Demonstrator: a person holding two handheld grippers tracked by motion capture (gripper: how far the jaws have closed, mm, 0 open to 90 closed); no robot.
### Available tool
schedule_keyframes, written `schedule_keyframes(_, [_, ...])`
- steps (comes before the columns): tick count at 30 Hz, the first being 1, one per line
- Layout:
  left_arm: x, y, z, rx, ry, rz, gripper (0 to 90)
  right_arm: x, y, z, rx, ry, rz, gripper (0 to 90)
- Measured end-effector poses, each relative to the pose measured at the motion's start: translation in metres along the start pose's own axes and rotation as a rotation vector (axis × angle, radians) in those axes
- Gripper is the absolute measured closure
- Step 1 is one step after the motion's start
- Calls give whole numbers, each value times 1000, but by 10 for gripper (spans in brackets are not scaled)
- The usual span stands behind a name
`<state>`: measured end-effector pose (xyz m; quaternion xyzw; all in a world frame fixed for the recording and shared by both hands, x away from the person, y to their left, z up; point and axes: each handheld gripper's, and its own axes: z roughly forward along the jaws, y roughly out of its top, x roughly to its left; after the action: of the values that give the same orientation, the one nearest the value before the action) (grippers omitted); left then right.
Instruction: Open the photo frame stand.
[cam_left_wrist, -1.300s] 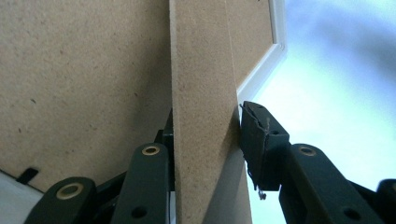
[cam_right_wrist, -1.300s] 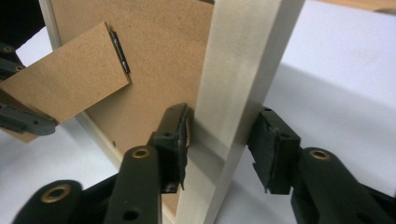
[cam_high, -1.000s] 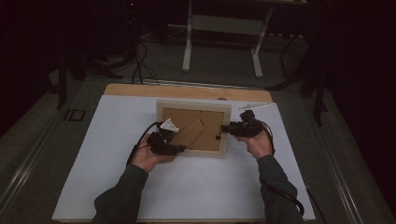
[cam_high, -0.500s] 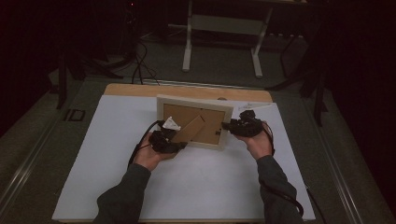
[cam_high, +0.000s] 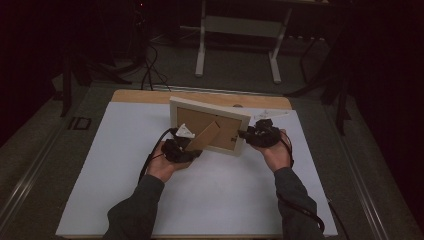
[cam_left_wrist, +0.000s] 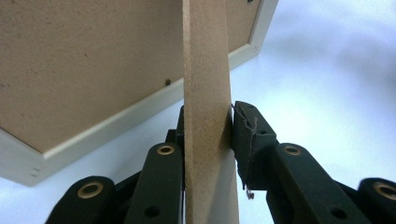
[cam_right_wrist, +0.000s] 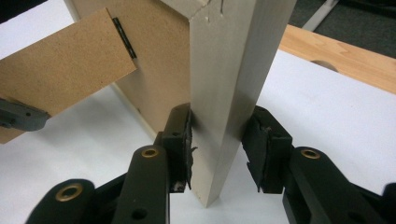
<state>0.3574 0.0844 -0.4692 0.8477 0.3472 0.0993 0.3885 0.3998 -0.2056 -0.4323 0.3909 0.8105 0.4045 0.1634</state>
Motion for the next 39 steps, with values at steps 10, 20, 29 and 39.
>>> schedule_keyframes(10, [-1, 0, 1, -10, 10, -8, 739, 3, -1, 0, -19, -21, -26, 631])
schedule_keyframes(20, [-3, 1, 4, -18, 39, -10, 737, 8, 0, 1, -24, -49, -59, 634])
schedule_keyframes(29, [-3, -1, 4, -19, 37, -13, 735, 9, -2, 0, -26, -47, -59, 634])
schedule_keyframes(39, [-7, -12, 3, -16, 28, -6, 730, 14, -8, -5, -45, -13, -66, 620])
